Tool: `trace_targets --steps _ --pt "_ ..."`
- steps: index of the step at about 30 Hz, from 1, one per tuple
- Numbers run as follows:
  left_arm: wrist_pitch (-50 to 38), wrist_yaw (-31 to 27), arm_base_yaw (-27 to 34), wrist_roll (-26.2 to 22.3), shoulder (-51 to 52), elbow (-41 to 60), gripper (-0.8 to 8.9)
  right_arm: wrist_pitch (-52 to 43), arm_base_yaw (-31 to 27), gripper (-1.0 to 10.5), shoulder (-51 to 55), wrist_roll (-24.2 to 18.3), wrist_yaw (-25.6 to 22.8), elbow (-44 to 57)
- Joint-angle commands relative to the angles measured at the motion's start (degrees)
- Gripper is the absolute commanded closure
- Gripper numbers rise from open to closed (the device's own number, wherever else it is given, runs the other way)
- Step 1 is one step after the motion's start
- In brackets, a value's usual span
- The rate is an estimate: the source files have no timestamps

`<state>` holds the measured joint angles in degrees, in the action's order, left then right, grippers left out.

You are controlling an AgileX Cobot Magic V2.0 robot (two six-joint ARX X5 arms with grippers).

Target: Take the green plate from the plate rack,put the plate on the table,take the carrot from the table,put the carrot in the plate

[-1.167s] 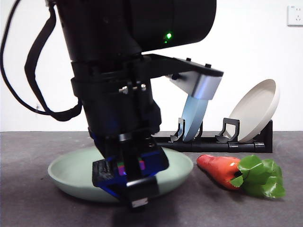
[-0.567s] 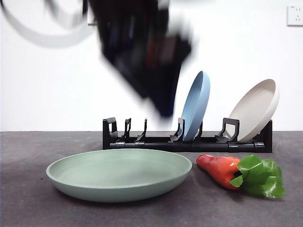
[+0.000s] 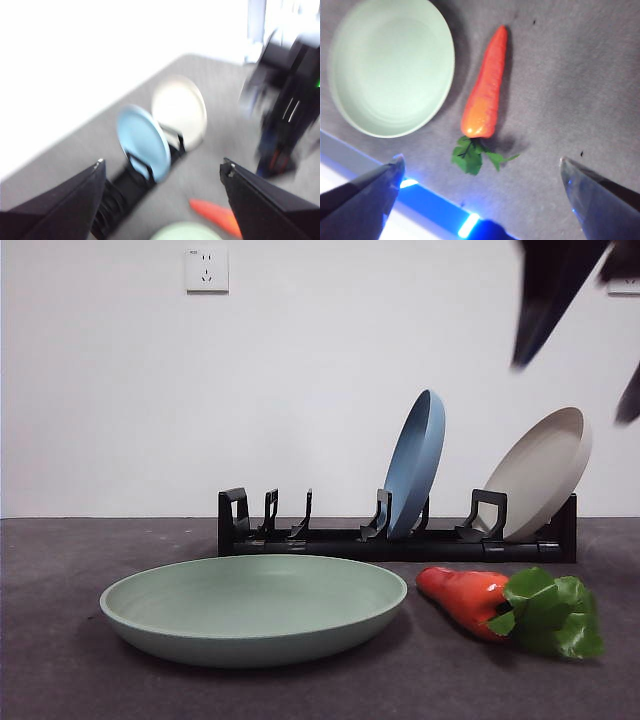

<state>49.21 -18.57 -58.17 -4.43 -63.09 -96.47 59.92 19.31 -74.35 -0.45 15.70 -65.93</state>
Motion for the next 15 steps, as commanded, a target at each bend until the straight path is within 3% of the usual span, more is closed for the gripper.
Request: trace_targets --steps 1,12,15 --pt "0.55 -1.11 0.22 0.35 0.70 -1.81 4.28 -1.66 2.84 3.5 -4.11 1.90 -2.95 -0.02" --pt "1.31 -2.91 0.22 0.35 2.56 -3.26 4.29 -7.26 11.85 3.6 -18.88 7.98 -11.06 -0.02" --pt "1.77 -3.87 0.20 0.35 2.54 -3.26 4.29 -8.74 13.31 4.1 -21.51 8.76 -12.63 -0.02"
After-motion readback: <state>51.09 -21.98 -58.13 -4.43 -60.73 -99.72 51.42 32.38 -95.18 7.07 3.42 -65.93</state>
